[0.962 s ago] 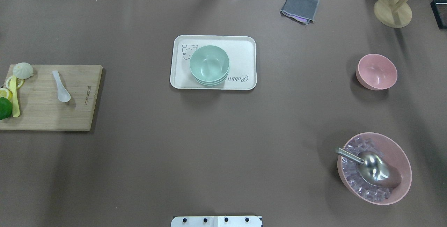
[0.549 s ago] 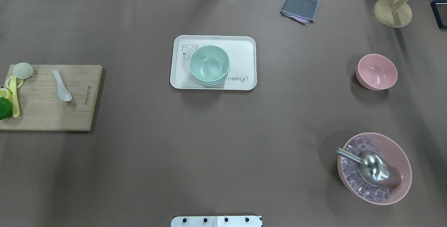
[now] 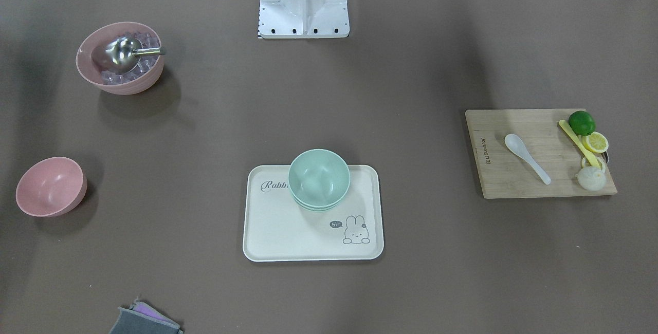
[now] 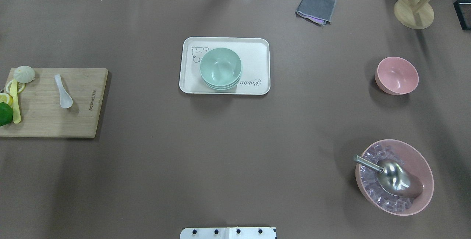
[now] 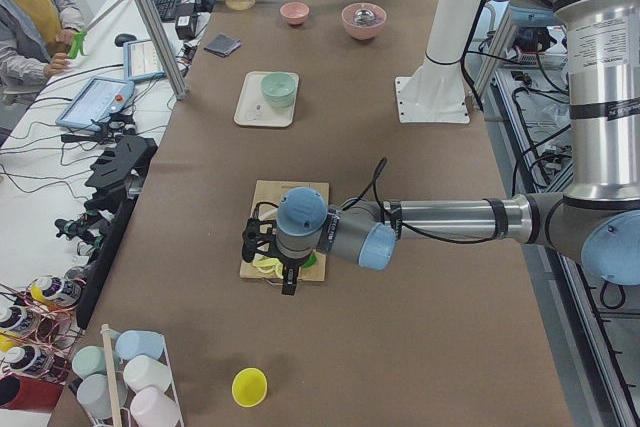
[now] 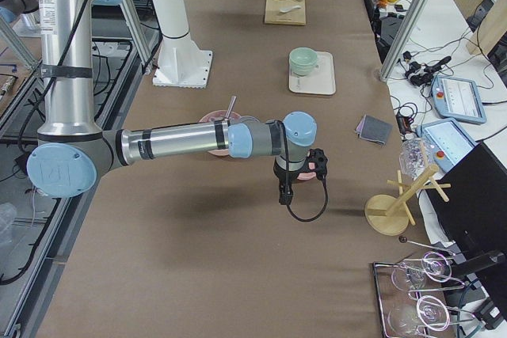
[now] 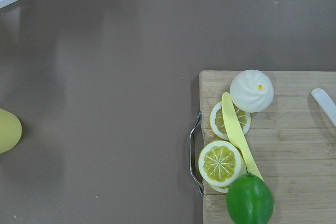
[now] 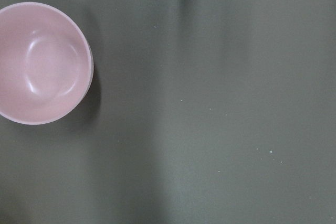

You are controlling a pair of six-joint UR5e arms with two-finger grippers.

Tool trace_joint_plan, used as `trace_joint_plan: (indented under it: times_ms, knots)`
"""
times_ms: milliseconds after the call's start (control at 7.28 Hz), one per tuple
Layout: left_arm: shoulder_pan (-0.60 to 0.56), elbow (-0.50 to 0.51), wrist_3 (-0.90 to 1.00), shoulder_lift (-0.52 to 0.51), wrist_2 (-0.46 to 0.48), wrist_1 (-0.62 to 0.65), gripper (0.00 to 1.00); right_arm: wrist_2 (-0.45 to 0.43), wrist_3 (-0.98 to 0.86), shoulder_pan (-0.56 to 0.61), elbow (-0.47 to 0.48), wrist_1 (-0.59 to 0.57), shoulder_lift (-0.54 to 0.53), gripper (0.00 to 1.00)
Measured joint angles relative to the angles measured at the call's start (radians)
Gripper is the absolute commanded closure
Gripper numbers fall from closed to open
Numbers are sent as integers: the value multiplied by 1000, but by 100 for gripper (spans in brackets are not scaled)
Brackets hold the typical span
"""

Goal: Stack pink bowl on green and place spoon

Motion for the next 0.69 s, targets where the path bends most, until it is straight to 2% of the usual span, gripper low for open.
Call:
trace_joint_plan:
  times_ms: [412, 687]
  knots:
    - [6, 4, -31, 19, -77, -49, 2, 18, 0, -5, -16, 1, 7, 0]
    - [12, 11, -172, 18, -92, -79, 2, 21, -1, -12, -19, 1, 9, 0]
